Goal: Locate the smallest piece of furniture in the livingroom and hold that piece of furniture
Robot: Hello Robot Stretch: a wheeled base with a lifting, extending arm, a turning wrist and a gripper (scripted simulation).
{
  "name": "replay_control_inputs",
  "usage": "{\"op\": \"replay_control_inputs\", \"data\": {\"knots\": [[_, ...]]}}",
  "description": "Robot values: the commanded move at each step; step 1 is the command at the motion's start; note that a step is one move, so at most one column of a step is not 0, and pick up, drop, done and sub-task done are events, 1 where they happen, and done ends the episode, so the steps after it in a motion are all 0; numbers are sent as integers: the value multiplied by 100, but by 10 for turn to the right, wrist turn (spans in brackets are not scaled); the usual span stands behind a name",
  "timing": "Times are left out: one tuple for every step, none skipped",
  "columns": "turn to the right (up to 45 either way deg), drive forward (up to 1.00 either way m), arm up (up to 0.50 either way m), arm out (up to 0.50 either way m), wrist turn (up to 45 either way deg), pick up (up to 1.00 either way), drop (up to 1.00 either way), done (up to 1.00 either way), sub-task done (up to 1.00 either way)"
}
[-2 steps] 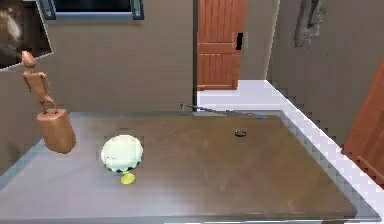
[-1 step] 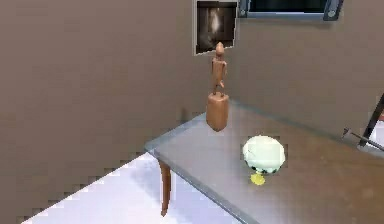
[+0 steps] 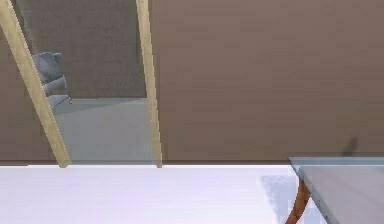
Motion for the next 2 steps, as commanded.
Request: {"op": "replay_control_inputs", "data": {"knots": [[-180, 0, 0, 0, 0, 0, 0, 0, 0], [0, 0, 50, 0, 0, 0, 0, 0, 0]]}}
